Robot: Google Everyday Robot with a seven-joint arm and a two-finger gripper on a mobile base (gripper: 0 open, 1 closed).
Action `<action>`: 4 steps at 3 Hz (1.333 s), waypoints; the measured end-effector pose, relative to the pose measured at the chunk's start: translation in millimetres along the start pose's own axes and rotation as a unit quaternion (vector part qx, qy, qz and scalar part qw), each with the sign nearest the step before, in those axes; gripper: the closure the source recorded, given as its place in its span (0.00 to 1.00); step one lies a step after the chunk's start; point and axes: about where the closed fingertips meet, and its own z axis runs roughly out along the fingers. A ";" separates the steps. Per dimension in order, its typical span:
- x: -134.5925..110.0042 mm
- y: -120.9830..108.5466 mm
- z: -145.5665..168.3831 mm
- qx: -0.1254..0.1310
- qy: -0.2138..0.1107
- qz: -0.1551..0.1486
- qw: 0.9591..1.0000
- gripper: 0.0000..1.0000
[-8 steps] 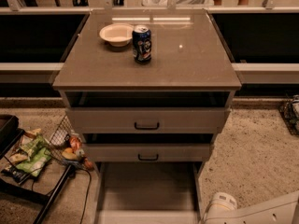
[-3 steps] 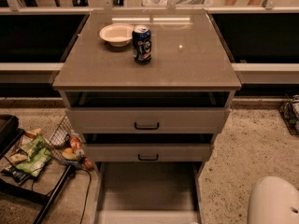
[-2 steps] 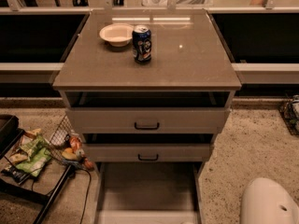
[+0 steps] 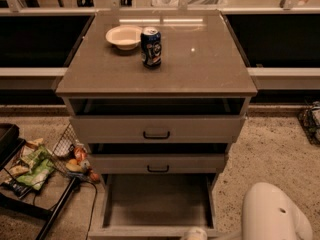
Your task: Close bottom drawer
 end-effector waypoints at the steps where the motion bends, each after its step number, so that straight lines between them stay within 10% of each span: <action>1: -27.4 -30.9 -4.7 0.018 -0.008 -0.007 1.000 1.00; 4: -54.2 -68.1 -11.0 0.035 -0.023 -0.014 0.999 1.00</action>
Offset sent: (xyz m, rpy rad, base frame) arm 0.1438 0.0200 0.0491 -0.0030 -0.1736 -0.0438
